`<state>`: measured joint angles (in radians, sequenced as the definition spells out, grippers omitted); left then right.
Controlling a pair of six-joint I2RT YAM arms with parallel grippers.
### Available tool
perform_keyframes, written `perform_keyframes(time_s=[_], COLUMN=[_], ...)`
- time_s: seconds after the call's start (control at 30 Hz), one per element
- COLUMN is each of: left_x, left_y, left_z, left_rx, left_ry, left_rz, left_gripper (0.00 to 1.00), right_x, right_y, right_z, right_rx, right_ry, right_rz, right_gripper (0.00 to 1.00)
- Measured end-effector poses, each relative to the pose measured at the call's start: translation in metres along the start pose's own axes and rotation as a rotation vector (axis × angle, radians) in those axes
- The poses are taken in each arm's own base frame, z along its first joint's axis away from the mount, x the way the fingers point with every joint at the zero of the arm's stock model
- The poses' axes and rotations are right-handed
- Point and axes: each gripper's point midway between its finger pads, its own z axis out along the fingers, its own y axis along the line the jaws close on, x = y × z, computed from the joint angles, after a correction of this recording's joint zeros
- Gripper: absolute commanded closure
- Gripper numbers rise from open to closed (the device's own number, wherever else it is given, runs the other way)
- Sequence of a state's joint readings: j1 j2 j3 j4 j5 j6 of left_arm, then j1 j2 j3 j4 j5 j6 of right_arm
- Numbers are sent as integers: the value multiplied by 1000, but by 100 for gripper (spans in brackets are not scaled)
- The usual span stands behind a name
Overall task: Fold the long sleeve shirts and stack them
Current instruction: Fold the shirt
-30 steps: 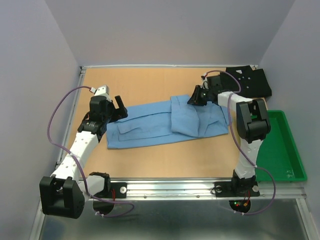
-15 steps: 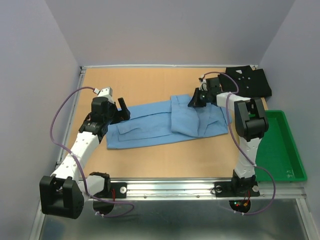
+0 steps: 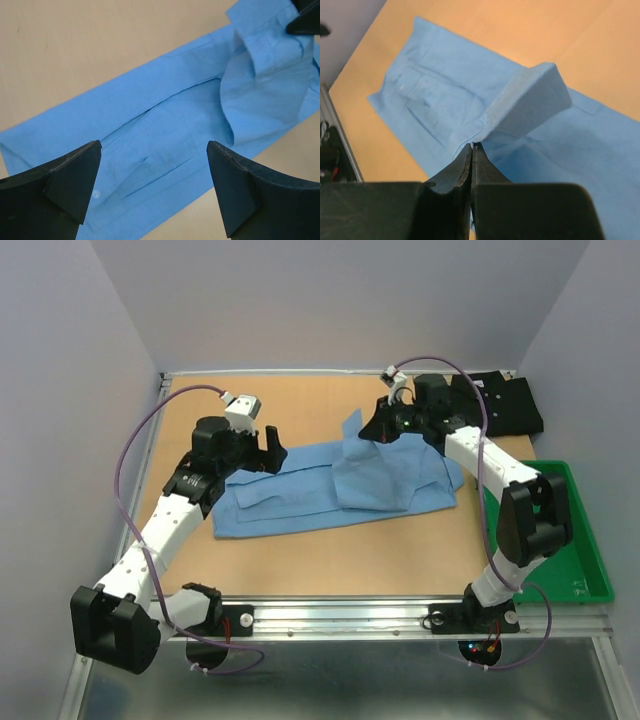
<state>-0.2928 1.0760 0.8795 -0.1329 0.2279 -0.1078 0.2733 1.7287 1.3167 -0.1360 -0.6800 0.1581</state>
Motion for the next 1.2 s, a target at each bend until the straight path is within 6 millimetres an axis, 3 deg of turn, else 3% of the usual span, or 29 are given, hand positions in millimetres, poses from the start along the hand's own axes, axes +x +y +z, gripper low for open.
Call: perform_keyframes(time_s=[0.17,0.33,0.4,0.53,0.73,0.93,1.2], left_x=[-24,-21,-22,-22,-8,-3,12], left_y=[-31,-49,-52,-63,-90,-110,-118], left_z=[11,16,14,2,-15,-20,-8], left_rx=[99,178,200,275,465,611,727], left_ry=[-37,-30,-44,-117,-180,-230,-204], left_rz=[138,308,353,460,604,722,801], left_gripper=[1,4,4,4,7,7,9], right_x=[23,73,88,95,85,87,97], right_y=[67,116,121,111,119,134,139], right_z=[2,8,3,-14,-35,-38,-39], right_rx=[-110,-149,-128,-49,-20,-55,-82], right_ry=[71,220,264,287,253,250,290], right_rz=[-183,-373,-420,-492,-621,-727,-826], right_gripper=[100,99,99,99,100,99,99])
